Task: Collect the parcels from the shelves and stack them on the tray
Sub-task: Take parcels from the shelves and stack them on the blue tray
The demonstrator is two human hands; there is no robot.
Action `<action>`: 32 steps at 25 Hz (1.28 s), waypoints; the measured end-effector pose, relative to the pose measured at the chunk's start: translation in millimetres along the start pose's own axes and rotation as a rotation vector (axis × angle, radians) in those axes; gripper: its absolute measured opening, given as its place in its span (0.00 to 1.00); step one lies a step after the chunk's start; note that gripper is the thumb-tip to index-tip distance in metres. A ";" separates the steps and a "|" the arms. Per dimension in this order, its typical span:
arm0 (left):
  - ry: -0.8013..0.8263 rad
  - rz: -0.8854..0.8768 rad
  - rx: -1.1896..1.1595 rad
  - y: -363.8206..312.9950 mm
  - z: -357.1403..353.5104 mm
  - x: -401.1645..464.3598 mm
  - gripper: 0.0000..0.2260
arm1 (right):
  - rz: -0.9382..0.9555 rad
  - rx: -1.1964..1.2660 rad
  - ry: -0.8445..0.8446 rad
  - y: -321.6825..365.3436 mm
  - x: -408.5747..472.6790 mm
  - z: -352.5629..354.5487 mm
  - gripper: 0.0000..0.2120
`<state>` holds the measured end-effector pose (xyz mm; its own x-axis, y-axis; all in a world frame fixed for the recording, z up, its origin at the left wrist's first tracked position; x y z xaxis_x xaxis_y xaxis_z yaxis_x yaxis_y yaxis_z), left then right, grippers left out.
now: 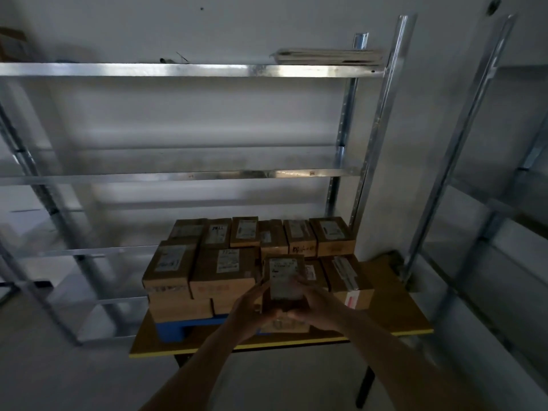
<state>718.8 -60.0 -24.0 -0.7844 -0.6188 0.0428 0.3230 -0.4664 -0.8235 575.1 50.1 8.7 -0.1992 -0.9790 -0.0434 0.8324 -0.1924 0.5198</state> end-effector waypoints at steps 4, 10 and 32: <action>0.025 0.073 0.003 43.0 -8.3 58.1 0.32 | -0.050 0.071 0.087 -48.5 60.7 -14.8 0.32; 0.036 0.151 0.013 88.1 -21.8 108.6 0.31 | -0.100 0.072 0.197 -103.3 127.4 -47.4 0.39; -0.069 0.101 0.299 139.9 -27.5 171.1 0.29 | -0.034 0.092 0.096 -134.7 205.7 -67.6 0.37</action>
<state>615.2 -213.8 -147.4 -0.7061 -0.7080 0.0155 0.5471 -0.5592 -0.6229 457.0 -129.9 -128.0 -0.1728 -0.9747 -0.1415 0.7742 -0.2232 0.5923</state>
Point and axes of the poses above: each hand's wrist, its own x-axis towards the middle knuckle, its own z-axis out of the back of the hand, y = z × x, the point moved 5 cm from there along x, towards the middle knuckle, and after that the axes turned 1 degree about -y, right-handed, at the moved point
